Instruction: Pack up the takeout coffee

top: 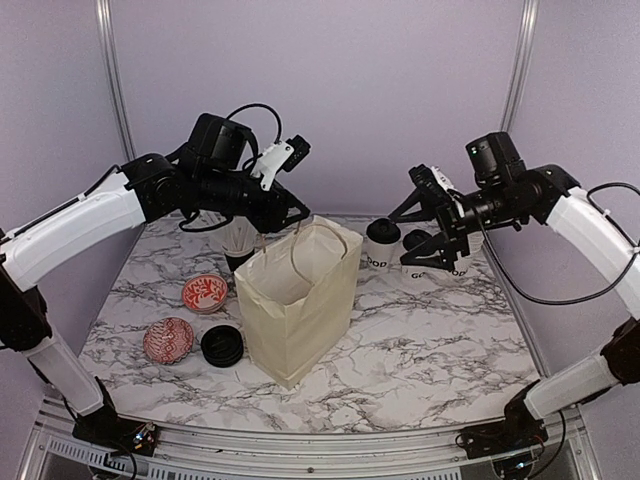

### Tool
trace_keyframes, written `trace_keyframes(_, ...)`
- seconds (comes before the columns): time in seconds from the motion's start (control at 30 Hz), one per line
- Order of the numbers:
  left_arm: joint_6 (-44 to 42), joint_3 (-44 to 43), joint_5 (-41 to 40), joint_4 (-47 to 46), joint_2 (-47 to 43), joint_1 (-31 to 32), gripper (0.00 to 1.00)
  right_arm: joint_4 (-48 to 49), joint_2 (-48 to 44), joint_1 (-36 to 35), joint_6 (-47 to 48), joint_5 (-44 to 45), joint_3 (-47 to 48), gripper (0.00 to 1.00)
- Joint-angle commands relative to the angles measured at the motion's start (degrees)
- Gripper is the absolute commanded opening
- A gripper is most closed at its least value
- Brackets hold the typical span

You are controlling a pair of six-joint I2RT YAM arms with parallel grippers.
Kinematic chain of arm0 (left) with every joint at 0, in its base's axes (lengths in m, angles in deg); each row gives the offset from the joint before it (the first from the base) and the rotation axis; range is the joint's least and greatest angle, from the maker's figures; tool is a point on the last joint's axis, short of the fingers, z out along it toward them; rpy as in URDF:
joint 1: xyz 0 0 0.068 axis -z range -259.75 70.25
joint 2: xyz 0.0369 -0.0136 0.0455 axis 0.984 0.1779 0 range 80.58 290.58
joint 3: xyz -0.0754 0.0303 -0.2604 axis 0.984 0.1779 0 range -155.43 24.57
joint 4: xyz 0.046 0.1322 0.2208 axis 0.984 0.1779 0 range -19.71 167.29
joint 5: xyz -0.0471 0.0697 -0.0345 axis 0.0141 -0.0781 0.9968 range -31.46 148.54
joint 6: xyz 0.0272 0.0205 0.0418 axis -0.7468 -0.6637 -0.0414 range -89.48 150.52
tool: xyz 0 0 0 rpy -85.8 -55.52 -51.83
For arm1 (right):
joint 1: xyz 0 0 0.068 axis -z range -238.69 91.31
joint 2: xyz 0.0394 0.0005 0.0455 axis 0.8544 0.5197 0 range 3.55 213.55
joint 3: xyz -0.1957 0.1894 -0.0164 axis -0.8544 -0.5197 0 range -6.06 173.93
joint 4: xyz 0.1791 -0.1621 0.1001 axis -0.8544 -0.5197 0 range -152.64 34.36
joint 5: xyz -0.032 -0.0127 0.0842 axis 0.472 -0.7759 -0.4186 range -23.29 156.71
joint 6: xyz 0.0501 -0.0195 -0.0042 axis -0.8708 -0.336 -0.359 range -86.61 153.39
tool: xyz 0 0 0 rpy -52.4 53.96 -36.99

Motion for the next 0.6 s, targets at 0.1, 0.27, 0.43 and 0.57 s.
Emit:
trace_keyframes(0.1, 5.5, 1.4, -3.9, -0.7, -5.0, 0.0, 0.48, 6.1, 7.4, -8.6, -4.2, 8.3, 5.6, 0.83)
trace_keyframes(0.27, 9.8, 3.4, -5.7, 1.8, -9.0, 0.0, 0.54, 6.3, 12.5, -14.3, -4.7, 12.2, 9.8, 0.75)
trace_keyframes(0.43, 12.3, 4.5, -10.3, 5.1, -10.3, 0.0, 0.52, 4.6, 16.2, -15.2, -5.6, 11.8, 13.7, 0.53)
trace_keyframes(0.57, 12.9, 3.8, -9.6, 6.9, -8.6, -0.2, 0.45, 4.5, 16.1, -15.5, -6.2, 11.6, 14.3, 0.27)
